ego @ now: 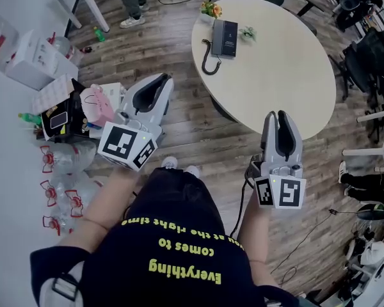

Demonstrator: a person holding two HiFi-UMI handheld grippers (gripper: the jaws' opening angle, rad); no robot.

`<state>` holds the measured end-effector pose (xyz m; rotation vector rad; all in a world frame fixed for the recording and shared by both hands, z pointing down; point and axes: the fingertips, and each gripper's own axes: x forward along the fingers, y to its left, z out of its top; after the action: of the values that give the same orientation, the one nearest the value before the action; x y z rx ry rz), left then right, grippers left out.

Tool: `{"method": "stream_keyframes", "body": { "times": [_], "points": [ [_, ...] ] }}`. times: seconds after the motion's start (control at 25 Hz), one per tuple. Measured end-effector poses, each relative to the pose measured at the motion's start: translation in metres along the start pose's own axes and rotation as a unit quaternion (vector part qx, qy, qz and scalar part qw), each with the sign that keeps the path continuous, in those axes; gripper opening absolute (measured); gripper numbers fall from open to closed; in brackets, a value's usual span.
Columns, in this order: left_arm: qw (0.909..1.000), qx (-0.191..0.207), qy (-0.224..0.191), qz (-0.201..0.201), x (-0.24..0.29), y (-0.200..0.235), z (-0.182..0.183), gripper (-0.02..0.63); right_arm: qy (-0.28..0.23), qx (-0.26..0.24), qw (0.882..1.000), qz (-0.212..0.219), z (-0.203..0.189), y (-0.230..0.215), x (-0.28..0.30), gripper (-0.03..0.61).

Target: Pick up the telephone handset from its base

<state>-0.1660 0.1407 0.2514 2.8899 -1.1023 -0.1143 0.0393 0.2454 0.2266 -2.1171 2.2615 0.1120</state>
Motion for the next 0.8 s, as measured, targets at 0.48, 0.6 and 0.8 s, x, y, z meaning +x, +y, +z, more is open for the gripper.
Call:
{"method": "stream_keyframes", "body": {
  "times": [0.48, 0.6, 0.8],
  "points": [
    [0.9999, -0.002, 0.013, 0.005, 0.025, -0.017, -0.009, 0.230, -0.001, 0.022, 1.000, 0.011, -0.009, -0.029, 0.000, 0.207],
    [0.9999, -0.003, 0.015, 0.007, 0.043, -0.005, -0.013, 0.249, 0.003, 0.022, 1.000, 0.016, -0.014, -0.032, 0.019, 0.221],
    [0.9999, -0.012, 0.006, 0.000, 0.082, 0.022, -0.012, 0.264, 0.007, 0.017, 1.000, 0.020, -0.018, -0.041, 0.066, 0.241]
  ]
}}
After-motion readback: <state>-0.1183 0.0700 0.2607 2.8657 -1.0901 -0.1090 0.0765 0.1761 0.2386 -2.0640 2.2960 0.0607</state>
